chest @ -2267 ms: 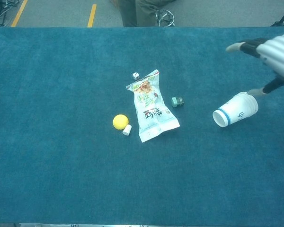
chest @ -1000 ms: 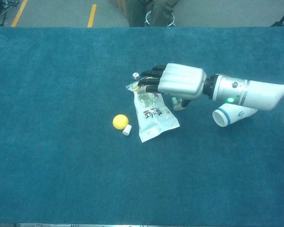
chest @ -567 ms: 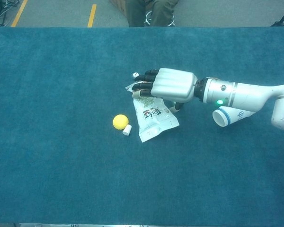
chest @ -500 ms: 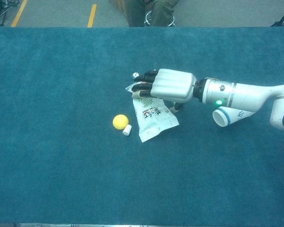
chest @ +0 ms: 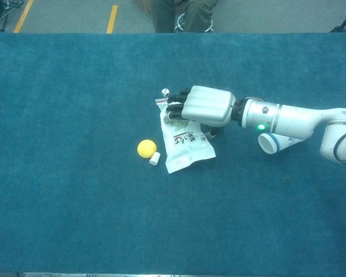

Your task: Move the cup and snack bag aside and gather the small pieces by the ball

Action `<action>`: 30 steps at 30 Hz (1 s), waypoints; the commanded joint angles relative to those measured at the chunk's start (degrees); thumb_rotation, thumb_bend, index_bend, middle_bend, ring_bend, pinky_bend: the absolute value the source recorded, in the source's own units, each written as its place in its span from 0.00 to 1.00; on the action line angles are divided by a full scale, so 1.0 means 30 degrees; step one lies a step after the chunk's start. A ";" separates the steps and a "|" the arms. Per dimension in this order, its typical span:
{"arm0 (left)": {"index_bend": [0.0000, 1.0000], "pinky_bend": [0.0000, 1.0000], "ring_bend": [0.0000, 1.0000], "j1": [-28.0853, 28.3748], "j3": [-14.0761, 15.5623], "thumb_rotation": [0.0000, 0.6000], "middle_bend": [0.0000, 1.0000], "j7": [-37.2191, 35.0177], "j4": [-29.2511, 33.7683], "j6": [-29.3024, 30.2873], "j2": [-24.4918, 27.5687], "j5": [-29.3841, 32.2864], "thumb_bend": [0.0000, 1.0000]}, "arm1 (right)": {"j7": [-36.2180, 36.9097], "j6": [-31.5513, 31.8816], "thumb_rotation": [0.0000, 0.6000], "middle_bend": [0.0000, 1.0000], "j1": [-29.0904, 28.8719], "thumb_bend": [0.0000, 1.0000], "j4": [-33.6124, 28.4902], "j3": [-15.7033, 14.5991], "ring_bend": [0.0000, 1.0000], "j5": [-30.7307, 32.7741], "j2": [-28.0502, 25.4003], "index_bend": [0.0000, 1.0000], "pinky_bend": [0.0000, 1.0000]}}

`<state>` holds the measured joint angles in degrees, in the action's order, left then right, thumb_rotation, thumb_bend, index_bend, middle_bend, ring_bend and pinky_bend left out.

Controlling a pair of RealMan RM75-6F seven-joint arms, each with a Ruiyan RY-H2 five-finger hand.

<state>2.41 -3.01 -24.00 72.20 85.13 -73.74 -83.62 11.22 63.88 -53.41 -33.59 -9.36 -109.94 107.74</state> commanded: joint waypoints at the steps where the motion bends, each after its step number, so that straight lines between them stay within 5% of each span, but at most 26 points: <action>1: 0.55 0.50 0.33 0.0004 -0.0015 1.00 0.50 0.0000 0.0004 0.0005 0.0005 -0.0010 0.31 | 0.0299 0.0730 1.00 0.42 0.0241 0.00 0.0744 0.0096 0.29 0.0196 0.0510 0.41 0.42; 11: 0.55 0.50 0.33 -0.0029 -0.0049 1.00 0.50 -0.0046 0.0012 -0.0021 0.0013 0.0011 0.31 | 0.1255 0.1989 1.00 0.62 0.0679 0.00 0.2967 0.0302 0.49 0.0791 0.1849 0.65 0.58; 21: 0.55 0.50 0.33 -0.0022 -0.0105 1.00 0.50 -0.0137 -0.0050 0.0000 0.0021 -0.0025 0.31 | 0.1710 0.3306 1.00 0.66 0.0789 0.00 0.3143 0.0772 0.54 0.1452 0.1694 0.70 0.62; 30: 0.55 0.50 0.34 0.0086 -0.0196 1.00 0.50 0.0359 0.0467 0.0099 0.0232 -0.0146 0.31 | 0.0790 0.5497 1.00 0.66 0.1067 0.00 0.0471 0.1612 0.54 0.2039 -0.0249 0.70 0.62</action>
<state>2.59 -3.54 -23.04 73.46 85.46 -73.14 -84.06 14.78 78.75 -50.64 -29.95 -5.15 -104.23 108.84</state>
